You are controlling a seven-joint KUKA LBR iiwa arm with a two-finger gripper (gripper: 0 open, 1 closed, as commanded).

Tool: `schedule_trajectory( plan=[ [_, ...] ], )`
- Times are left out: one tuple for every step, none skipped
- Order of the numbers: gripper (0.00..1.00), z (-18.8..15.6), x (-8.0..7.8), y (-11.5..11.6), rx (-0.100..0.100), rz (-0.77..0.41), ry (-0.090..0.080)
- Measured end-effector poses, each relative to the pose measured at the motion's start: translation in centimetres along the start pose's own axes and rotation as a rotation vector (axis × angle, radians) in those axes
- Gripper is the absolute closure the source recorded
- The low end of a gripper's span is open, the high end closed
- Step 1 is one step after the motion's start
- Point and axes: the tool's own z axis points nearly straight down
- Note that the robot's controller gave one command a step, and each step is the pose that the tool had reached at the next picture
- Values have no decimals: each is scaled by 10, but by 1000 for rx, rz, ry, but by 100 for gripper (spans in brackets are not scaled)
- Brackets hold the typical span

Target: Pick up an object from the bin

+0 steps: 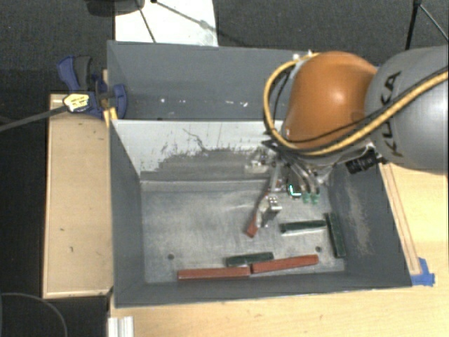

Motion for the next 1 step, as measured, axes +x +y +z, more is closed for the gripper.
schedule_trajectory(
  plan=[
    [0, -3, -2, 0, 0, 2, -7]
  ],
)
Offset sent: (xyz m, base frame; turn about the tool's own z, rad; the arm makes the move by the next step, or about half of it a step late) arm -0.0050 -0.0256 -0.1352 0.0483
